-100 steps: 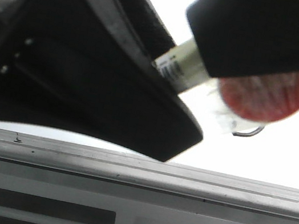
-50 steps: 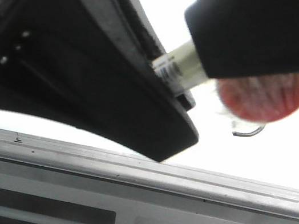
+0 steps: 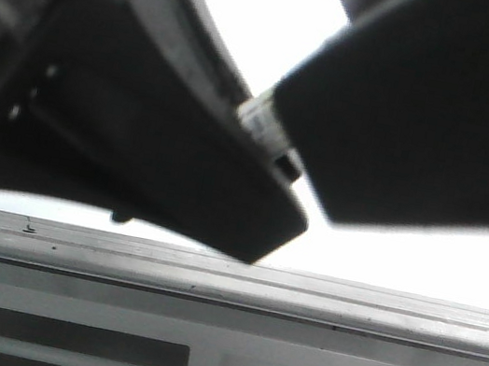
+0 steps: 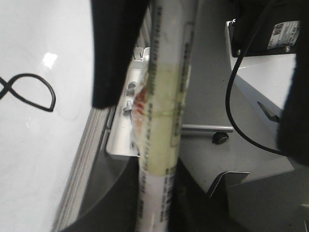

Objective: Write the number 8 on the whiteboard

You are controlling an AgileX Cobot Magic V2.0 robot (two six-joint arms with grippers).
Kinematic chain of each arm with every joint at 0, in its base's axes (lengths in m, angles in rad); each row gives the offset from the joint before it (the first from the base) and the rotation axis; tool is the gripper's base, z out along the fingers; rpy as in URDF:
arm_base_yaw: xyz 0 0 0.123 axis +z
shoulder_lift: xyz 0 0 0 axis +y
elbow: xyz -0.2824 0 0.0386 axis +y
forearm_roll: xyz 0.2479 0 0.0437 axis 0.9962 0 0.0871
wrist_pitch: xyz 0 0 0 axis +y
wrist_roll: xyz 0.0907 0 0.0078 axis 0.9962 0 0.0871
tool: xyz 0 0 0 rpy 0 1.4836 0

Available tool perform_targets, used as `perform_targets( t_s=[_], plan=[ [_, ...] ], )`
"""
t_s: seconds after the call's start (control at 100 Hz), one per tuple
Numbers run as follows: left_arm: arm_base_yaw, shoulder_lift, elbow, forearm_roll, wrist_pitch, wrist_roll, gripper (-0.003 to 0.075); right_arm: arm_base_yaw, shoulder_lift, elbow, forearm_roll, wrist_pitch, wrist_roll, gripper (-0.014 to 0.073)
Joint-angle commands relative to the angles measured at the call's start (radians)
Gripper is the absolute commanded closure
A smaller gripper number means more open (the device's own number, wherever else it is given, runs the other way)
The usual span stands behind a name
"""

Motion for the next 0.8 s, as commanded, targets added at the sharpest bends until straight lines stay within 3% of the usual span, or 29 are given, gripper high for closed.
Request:
perform_targets(
  t_s=[0.0, 0.18, 0.32, 0.46, 0.61, 0.79],
  plan=[
    [-0.001, -0.017, -0.005, -0.068, -0.042, -0.015, 0.0741, -0.023, -0.026, -0.029, 0.005, -0.054, -0.004, 0.0019],
    [-0.001, -0.025, 0.03, -0.191, -0.082, -0.015, 0.0741, -0.091, -0.112, -0.029, 0.005, -0.072, -0.004, 0.0026],
    [-0.001, -0.044, 0.042, -0.285, -0.142, -0.015, 0.0741, -0.132, -0.192, -0.029, 0.005, -0.078, -0.001, 0.0133],
    [-0.001, -0.058, 0.081, -0.416, -0.243, -0.015, 0.0741, -0.154, -0.246, -0.029, 0.005, -0.078, 0.019, 0.0344],
    [-0.001, -0.06, 0.123, -0.565, -0.413, -0.015, 0.0741, -0.155, -0.266, -0.016, 0.005, -0.076, 0.021, 0.0666],
    [-0.001, -0.056, 0.129, -0.629, -0.569, -0.015, 0.0741, -0.155, -0.267, 0.02, 0.005, -0.101, 0.02, 0.0646]
  ],
)
